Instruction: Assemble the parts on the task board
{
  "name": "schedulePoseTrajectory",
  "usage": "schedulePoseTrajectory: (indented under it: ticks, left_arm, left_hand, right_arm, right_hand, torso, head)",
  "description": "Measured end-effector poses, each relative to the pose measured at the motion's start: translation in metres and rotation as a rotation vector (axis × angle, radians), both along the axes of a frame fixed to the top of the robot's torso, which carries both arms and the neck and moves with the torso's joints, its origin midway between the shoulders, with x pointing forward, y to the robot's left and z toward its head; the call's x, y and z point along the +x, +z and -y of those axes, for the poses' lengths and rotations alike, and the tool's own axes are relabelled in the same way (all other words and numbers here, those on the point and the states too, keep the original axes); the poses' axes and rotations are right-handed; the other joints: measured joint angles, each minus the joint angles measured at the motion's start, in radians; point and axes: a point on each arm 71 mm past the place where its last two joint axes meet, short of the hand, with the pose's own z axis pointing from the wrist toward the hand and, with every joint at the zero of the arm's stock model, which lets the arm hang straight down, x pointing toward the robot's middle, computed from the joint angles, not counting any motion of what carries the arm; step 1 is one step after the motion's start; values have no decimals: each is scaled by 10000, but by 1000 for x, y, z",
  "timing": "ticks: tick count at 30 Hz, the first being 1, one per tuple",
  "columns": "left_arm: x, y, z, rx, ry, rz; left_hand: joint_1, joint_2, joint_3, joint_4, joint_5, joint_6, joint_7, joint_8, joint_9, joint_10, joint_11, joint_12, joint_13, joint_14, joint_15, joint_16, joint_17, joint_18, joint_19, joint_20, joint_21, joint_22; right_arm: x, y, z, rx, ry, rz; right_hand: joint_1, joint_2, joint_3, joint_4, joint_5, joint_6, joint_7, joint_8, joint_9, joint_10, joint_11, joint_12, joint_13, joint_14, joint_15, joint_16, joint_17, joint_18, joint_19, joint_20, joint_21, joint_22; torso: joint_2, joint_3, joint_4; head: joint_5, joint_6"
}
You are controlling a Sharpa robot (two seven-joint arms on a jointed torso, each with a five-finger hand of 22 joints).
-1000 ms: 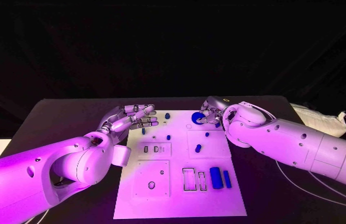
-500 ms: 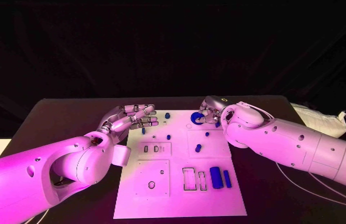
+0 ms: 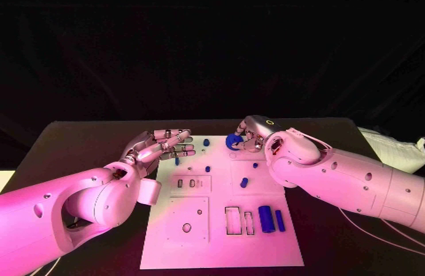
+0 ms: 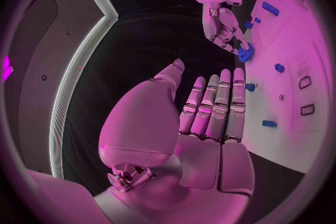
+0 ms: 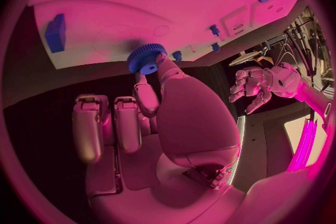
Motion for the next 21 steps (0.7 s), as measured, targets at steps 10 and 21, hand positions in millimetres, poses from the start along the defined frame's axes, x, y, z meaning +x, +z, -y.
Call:
schedulePoseTrajectory:
  ticks: [10, 21]
  left_arm:
    - [0, 0, -1, 11, 26, 0]
    - [2, -1, -4, 40, 98, 2]
  left_hand:
    - [0, 0, 0, 0, 0, 0, 0, 0, 0, 0, 0, 0, 0, 0, 0, 0, 3, 0, 0, 0, 0, -9]
    - [0, 0, 5, -63, 0, 0, 0, 0, 0, 0, 0, 0, 0, 0, 0, 0, 2, 0, 0, 0, 0, -8]
  right_arm:
    - [-9, 7, -38, 339, 813, 312]
    - [-9, 0, -70, 341, 1325, 228]
  right_hand:
    - [0, 0, 34, 35, 43, 0, -2, -78, 0, 0, 0, 0, -18, 0, 1, 0, -1, 0, -1, 1, 0, -1]
    - [0, 0, 62, 8, 43, -1, -5, -145, 1, 0, 0, -2, -15, 0, 2, 0, -3, 0, -2, 1, -1, -2]
  torso:
    - [3, -1, -1]
    - [13, -3, 4]
  head:
    - [127, -24]
    - [189, -53]
